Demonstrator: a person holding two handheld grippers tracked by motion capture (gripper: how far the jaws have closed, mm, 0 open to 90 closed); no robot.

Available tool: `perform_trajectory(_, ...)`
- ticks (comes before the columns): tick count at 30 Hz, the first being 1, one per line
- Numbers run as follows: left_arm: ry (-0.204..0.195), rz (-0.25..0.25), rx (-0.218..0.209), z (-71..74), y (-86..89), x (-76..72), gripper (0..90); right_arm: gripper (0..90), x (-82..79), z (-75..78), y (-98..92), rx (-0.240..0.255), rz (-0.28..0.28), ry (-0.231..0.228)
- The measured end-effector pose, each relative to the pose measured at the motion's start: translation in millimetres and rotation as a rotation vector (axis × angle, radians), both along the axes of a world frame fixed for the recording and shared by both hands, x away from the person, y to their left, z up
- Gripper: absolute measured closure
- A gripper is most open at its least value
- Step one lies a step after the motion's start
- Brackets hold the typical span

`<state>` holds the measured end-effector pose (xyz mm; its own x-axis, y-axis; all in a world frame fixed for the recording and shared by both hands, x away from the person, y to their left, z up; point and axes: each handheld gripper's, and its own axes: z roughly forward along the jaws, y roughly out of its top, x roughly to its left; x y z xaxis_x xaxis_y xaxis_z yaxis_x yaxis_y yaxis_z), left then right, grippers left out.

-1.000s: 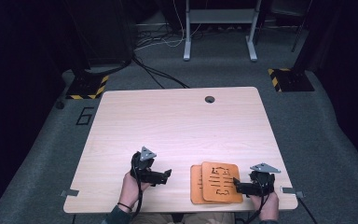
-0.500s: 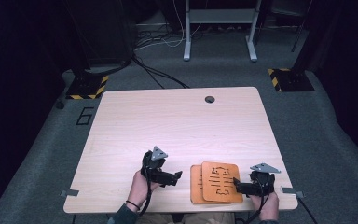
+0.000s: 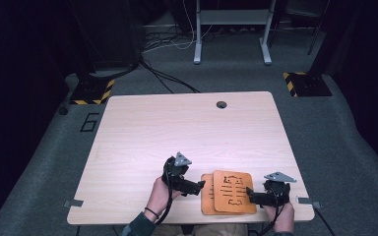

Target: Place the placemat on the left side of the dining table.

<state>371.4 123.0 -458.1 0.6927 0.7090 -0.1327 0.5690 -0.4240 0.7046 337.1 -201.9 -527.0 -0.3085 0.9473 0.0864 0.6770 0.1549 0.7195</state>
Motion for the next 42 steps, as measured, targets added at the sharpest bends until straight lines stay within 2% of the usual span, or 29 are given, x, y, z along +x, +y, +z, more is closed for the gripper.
perform_trajectory(10,0.073,-0.054,-0.016,-9.3,-24.4,6.0,0.4,1.1,0.2,-0.1,-0.1,0.002,0.001,0.000)
perform_trajectory(15,0.101,-0.089,-0.004,-16.0,-42.4,5.3,0.1,1.2,0.1,-0.1,-0.2,0.002,0.001,-0.001)
perform_trajectory(19,0.139,-0.107,-0.004,-25.0,-58.1,2.6,0.2,1.2,0.3,-0.2,-0.5,0.000,0.003,-0.003)
perform_trajectory(23,0.159,-0.126,0.015,-32.0,-68.2,1.0,0.2,1.3,0.2,-0.2,-0.5,0.001,0.003,-0.003)
perform_trajectory(31,0.194,-0.143,0.030,-38.8,-78.0,3.0,2.5,1.5,0.0,-0.2,-0.7,0.000,0.003,-0.005)
perform_trajectory(32,0.208,-0.154,0.021,-40.9,-80.0,3.2,3.7,1.5,-0.1,-0.2,-0.7,0.000,0.002,-0.004)
perform_trajectory(38,0.204,-0.160,0.016,-41.8,-84.2,3.6,5.6,2.2,-0.4,-0.2,-0.9,0.002,-0.003,-0.007)
perform_trajectory(42,0.219,-0.158,0.016,-40.6,-84.3,4.5,5.8,2.5,-0.6,0.1,-0.9,0.004,-0.006,-0.005)
